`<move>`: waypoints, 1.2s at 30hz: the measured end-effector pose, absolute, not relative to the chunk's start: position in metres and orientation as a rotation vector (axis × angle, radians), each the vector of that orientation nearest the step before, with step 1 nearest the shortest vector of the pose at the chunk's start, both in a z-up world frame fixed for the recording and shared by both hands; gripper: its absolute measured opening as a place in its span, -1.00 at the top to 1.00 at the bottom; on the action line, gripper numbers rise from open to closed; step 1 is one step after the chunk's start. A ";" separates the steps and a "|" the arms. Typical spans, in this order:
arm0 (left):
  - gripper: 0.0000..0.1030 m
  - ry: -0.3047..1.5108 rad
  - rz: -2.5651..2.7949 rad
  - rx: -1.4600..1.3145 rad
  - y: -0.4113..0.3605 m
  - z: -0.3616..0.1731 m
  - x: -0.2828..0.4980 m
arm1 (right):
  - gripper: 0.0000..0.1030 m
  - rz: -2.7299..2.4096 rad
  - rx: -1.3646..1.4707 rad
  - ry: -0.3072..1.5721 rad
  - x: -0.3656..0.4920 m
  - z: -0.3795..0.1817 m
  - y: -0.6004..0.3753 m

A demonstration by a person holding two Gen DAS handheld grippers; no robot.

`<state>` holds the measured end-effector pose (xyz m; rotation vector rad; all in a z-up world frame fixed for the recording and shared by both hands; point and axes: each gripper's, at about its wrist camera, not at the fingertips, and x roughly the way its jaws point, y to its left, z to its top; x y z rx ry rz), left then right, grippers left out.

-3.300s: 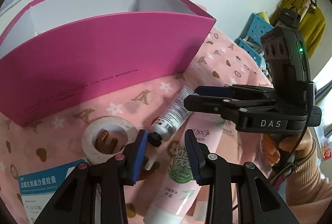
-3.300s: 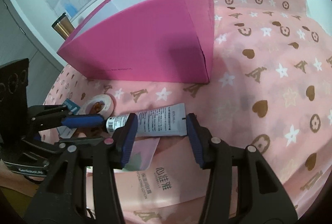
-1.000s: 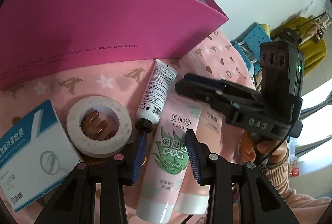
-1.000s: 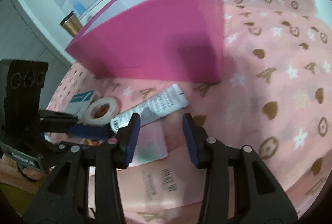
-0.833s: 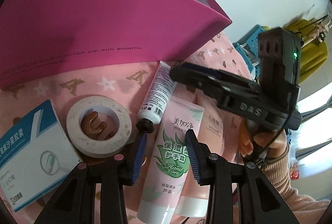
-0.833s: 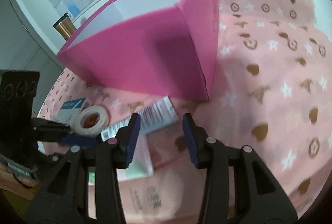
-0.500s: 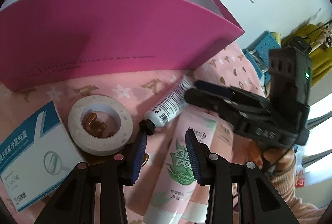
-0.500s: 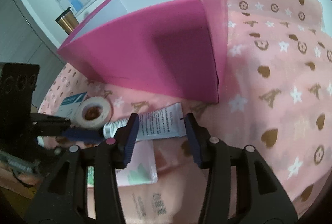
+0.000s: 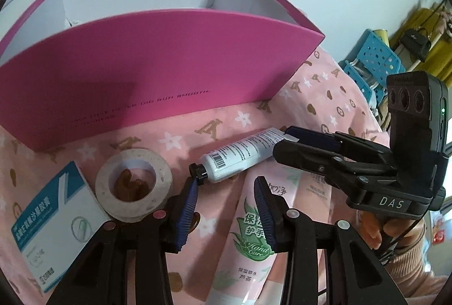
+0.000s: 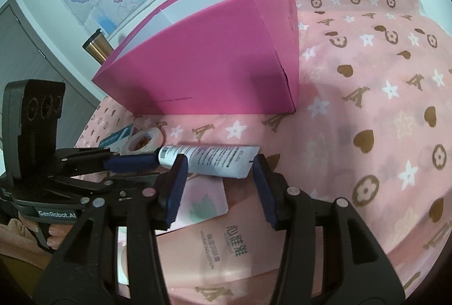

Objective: Organize rigid objects
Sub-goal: 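Close the right gripper on the white tube and lift it, then carry the white tube over the magenta box and open the right gripper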

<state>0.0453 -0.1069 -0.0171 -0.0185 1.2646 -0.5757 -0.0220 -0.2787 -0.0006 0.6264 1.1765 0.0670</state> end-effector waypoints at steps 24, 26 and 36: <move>0.09 0.959 -0.639 -0.023 -0.095 0.092 0.052 | 0.01 0.084 0.514 0.929 0.006 0.094 -0.281; 0.09 0.933 -0.630 -0.017 -0.096 0.097 0.060 | 0.01 0.079 0.507 0.915 0.019 0.096 -0.286; 0.09 0.987 -0.636 -0.047 -0.101 0.077 0.120 | 0.01 0.031 0.519 0.979 0.067 0.062 -0.310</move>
